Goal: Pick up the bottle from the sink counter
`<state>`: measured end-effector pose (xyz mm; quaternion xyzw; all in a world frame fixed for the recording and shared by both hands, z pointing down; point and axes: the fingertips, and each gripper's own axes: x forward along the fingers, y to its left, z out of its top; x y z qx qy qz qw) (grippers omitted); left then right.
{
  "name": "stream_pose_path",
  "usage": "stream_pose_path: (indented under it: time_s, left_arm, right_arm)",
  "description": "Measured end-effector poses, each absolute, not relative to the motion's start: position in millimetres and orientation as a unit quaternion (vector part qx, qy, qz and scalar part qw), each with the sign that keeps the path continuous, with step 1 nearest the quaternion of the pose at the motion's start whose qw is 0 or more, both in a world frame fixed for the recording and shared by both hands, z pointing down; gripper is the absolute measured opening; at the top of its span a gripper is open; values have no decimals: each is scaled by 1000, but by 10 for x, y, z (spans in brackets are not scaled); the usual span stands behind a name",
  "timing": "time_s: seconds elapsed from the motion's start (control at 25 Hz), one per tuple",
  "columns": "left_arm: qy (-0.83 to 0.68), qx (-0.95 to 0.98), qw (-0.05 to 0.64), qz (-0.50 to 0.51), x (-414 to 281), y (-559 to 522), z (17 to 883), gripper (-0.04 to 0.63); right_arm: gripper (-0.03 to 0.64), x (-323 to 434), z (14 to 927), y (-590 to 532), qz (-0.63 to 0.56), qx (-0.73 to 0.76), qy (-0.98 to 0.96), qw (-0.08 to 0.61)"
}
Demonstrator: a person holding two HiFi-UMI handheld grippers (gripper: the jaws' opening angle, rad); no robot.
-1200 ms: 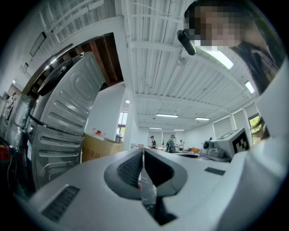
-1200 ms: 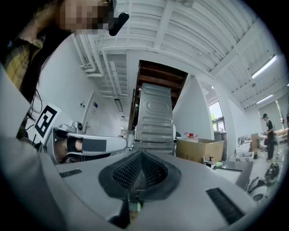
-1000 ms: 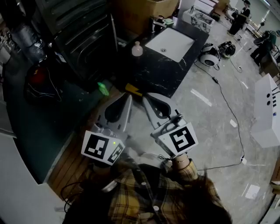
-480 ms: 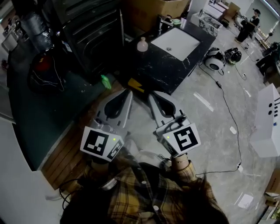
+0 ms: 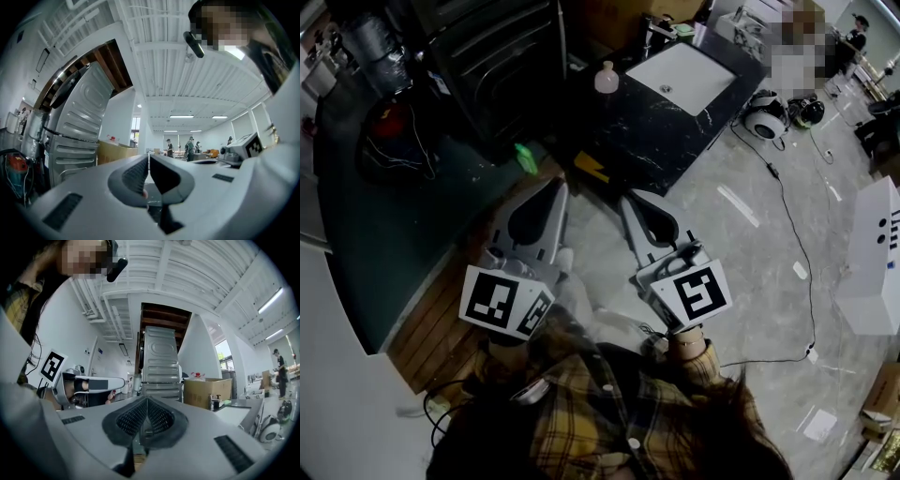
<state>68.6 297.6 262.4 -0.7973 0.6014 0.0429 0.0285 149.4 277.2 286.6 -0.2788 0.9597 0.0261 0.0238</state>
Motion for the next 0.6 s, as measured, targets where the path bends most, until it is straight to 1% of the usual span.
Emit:
stream_pose_path:
  time_s: [0.24, 0.6]
  left_arm:
    - [599, -800, 24, 32, 402, 2610, 2713, 23]
    - [589, -807, 20, 33, -325, 1747, 2680, 23]
  right_arm:
    - [17, 1231, 2930, 2369, 17, -289, 957, 17]
    - [17, 354, 2920, 1583, 21, -284, 959, -2]
